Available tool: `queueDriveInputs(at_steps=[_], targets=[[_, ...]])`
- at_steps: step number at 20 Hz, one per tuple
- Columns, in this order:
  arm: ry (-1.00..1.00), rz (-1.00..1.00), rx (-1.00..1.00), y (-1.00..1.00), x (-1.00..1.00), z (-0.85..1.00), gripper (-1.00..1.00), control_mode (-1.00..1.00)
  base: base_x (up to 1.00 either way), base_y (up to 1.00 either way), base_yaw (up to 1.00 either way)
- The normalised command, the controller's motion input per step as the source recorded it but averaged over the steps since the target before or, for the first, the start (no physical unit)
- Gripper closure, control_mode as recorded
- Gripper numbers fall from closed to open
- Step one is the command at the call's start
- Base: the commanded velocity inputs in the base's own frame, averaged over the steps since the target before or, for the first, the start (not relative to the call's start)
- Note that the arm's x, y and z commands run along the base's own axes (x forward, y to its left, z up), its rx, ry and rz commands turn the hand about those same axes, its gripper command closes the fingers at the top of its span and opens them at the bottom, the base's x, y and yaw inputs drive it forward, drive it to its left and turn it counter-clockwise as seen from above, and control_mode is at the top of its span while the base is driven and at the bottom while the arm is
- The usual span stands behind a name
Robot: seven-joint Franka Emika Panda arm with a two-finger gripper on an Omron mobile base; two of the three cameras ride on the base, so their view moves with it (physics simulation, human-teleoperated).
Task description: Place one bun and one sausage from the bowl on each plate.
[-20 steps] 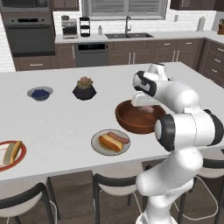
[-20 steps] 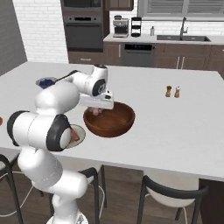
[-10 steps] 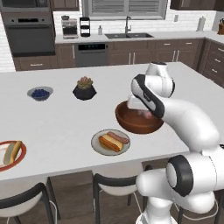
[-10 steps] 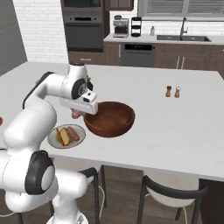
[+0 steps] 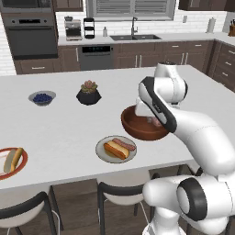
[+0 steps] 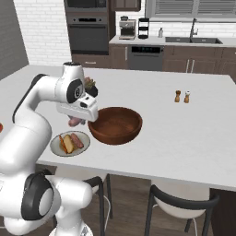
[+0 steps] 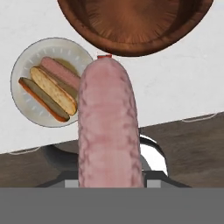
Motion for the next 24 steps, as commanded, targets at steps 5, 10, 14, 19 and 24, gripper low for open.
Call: queueDriveInputs(at_steps=[5,10,14,19,24], targets=[[0.00,0.12,0.00,-0.21,-0.79,0.00,1.00,-1.00,0.00,0.00,0.00],[0.00,0.01,0.00,-0.14,-0.11,0.03,1.00,-1.00,0.00,0.00,0.00],[0.00,0.00,0.00,0.00,0.00,0.00,1.00,1.00,-0.79,0.26,-0.01],[0.00,0.00,0.00,0.00,0.00,0.00,1.00,1.00,-0.44,1.00,0.00],[0.00,0.00,0.00,0.00,0.00,0.00,1.00,1.00,0.07,1.00,-0.02]])
